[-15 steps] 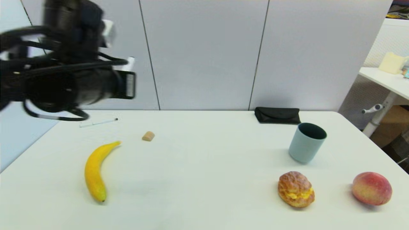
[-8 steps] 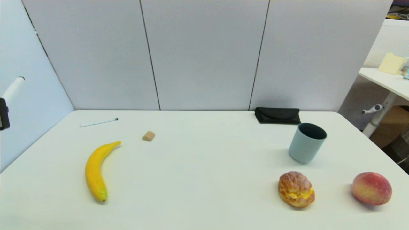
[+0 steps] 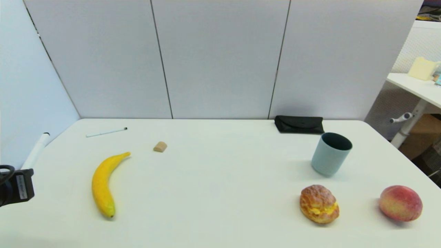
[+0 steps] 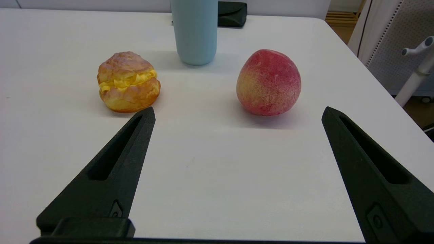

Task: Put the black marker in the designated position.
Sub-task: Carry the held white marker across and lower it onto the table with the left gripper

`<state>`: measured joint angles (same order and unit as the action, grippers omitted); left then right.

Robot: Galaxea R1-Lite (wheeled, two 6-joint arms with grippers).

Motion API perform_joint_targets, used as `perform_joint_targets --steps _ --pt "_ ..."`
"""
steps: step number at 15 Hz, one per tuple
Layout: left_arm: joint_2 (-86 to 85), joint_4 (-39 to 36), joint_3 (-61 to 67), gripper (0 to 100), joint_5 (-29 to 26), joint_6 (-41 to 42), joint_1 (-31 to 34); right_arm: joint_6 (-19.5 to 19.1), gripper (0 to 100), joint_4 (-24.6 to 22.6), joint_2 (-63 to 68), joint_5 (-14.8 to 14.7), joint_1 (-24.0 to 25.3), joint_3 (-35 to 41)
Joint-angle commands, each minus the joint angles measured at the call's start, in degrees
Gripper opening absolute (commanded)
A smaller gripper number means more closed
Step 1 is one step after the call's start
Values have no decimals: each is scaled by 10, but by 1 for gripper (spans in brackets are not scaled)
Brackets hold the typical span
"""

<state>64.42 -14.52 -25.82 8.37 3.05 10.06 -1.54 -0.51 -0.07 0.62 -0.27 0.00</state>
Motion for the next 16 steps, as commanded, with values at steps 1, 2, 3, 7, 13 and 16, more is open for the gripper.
perform_joint_targets --steps 1,2,3,7,13,16 --pt "48 -77 71 0 -37 4 0 0 100 0 1 0 0 0" --pt "57 -94 81 0 -42 4 0 0 100 0 1 0 0 0" --pt "66 -104 86 0 -46 4 -1 0 100 0 1 0 0 0" --pt "87 -120 87 0 -58 6 -12 0 100 0 1 0 0 0" --pt "97 -125 82 0 -57 6 -16 0 100 0 1 1 0 0" --pt "96 -138 82 0 -57 4 -16 0 100 0 1 0 0 0"
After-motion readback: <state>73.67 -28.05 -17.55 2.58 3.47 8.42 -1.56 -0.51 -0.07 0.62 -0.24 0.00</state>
